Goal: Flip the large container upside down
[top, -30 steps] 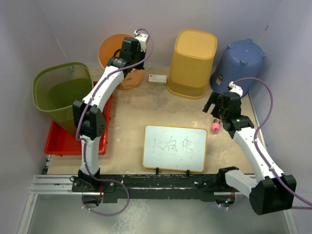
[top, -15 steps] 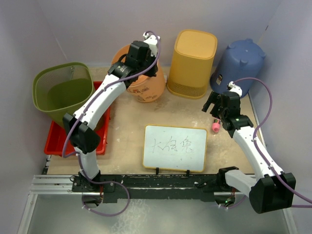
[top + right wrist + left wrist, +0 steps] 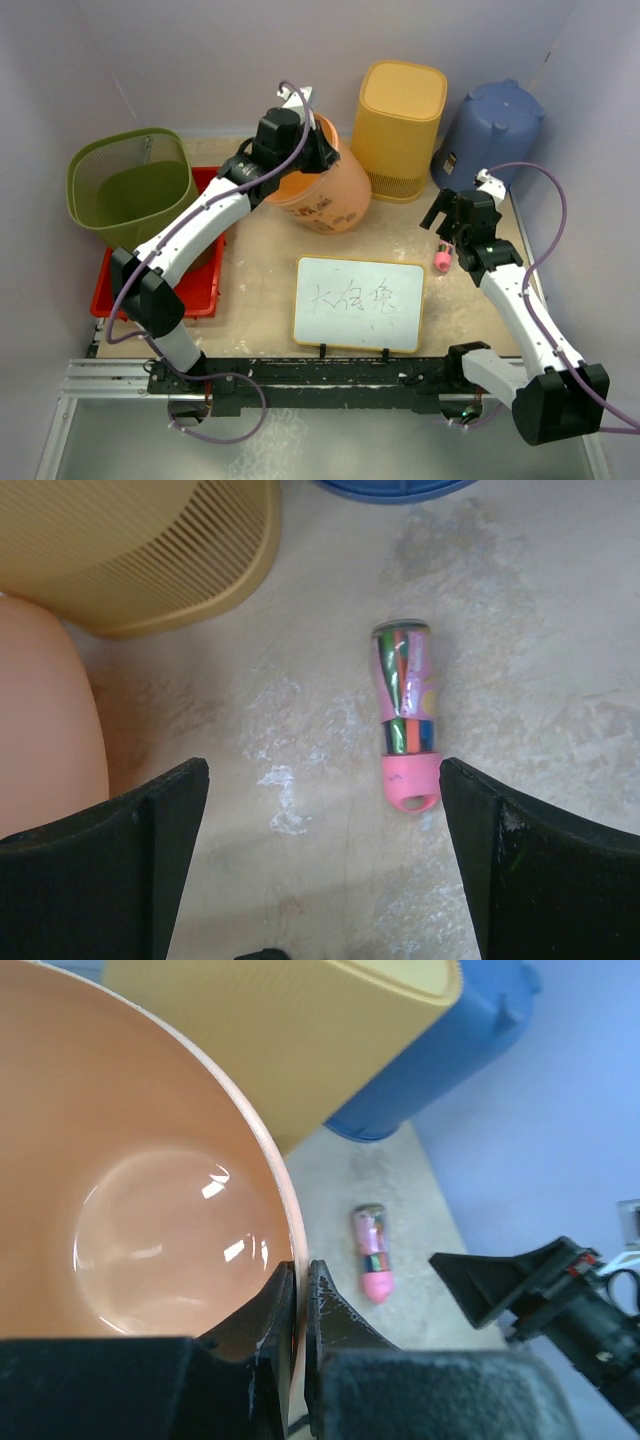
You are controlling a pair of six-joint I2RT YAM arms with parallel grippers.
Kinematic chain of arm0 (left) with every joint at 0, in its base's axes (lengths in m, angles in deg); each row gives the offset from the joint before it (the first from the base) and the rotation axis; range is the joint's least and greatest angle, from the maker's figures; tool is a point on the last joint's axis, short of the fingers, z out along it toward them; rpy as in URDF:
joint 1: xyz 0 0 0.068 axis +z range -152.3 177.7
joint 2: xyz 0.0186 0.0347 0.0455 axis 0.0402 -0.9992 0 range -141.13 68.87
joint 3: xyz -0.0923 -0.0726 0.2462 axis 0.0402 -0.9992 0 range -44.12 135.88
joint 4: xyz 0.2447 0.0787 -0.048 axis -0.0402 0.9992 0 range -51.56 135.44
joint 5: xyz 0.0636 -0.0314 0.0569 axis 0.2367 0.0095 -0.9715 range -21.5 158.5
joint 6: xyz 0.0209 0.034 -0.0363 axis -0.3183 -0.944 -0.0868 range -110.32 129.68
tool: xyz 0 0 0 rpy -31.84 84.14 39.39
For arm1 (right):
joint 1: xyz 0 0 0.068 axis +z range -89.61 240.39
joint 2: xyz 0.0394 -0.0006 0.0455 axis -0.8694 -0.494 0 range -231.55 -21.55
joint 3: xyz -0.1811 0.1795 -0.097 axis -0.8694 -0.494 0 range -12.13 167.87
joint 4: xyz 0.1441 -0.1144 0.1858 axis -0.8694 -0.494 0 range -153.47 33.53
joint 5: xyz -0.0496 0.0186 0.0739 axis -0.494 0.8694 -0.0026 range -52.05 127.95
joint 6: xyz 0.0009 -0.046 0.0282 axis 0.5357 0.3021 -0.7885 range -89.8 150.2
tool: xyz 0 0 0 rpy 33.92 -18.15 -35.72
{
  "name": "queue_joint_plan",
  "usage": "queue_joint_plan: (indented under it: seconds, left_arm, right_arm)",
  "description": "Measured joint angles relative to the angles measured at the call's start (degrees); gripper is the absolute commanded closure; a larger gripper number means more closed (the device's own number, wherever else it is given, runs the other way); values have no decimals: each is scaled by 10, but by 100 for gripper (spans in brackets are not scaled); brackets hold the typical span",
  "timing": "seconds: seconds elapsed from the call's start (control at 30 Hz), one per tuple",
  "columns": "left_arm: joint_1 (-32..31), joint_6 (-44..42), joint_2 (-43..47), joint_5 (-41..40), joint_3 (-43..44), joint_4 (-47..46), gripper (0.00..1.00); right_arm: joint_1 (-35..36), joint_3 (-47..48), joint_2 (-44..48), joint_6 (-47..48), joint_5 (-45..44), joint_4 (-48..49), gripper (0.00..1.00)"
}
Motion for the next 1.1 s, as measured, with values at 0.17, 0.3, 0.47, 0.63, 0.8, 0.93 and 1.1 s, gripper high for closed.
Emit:
queue_joint_plan:
  seconds: [0.17,0.3,0.47,0.63,0.8,0.93,1.1]
  left_arm:
    - [-5,75,16,58,-45,-70,100]
    - [-5,120,28,105,-88,-118,100]
    - [-5,132,56,132,-151,-174,100]
    - [-3,123,84,134,-208,-218,63]
    - [2,79,84,119,-226,-178,44]
    - [3,30,75,98,-230,-109,40]
    - [6,-11,69,87,-231,-60,36]
  right_arm:
    - [0,-20,45,-16,-43,-2,0]
    - [0,-24,64,-21,-48,4,1]
    - [0,-24,58,-18,-18,13,1]
    - [0,-24,37,-18,11,12,1]
    - [0,-24,36,-18,30,12,1]
    - [0,-24,36,-17,41,12,1]
    - [0,-23,36,-4,57,12,0]
